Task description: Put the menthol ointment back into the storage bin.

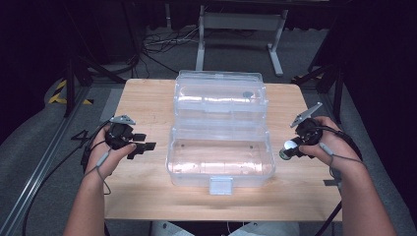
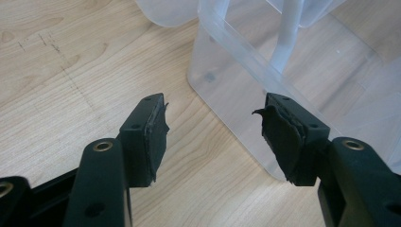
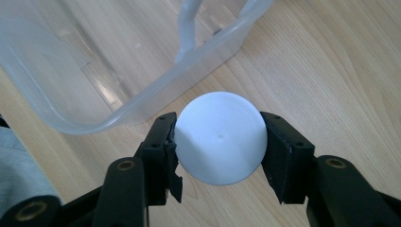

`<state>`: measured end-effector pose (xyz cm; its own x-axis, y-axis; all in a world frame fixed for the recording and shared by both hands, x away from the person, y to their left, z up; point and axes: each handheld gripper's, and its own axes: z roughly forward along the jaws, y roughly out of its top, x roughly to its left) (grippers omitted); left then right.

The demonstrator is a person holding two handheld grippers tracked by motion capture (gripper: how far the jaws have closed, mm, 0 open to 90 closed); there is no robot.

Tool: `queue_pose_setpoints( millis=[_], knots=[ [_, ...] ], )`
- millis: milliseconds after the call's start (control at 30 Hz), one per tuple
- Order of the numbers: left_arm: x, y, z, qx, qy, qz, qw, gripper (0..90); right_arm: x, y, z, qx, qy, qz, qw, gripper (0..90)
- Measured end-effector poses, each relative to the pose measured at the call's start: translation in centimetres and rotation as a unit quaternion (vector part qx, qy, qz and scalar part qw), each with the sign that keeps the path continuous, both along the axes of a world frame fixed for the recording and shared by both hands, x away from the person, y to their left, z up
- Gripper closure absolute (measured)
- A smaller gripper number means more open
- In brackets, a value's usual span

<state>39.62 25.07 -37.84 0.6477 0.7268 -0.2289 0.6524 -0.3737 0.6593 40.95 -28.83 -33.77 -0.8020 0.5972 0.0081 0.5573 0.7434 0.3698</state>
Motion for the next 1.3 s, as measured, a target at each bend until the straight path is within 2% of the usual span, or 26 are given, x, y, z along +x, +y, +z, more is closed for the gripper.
queue_pose_setpoints(
  millis=[200,433,633,867,1300],
  knots=[
    [0.0,0.1,0.0,0.003,-0.001,0.0,1.0,41.4,-0.5,0.6,1.1,-0.003,-0.007,0.013,0.9999,50.5],
    [0.0,0.2,-0.1,0.0,0.002,0.002,1.0,41.4,-1.1,1.7,2.2,0.007,-0.009,0.057,0.9983,50.5],
    [0.1,0.2,-0.2,-0.001,0.004,0.002,1.0,41.3,-1.6,2.8,2.8,0.003,-0.011,0.08,0.9967,50.4],
    [0.1,0.3,-0.2,0.0,0.003,0.002,1.0,41.3,-1.9,4.0,3.2,0.011,-0.011,0.112,0.9936,50.4],
    [0.2,0.4,-0.3,0.001,0.006,0.003,1.0,41.3,-1.9,5.6,2.8,-0.003,-0.008,0.142,0.9898,50.5]
  ],
)
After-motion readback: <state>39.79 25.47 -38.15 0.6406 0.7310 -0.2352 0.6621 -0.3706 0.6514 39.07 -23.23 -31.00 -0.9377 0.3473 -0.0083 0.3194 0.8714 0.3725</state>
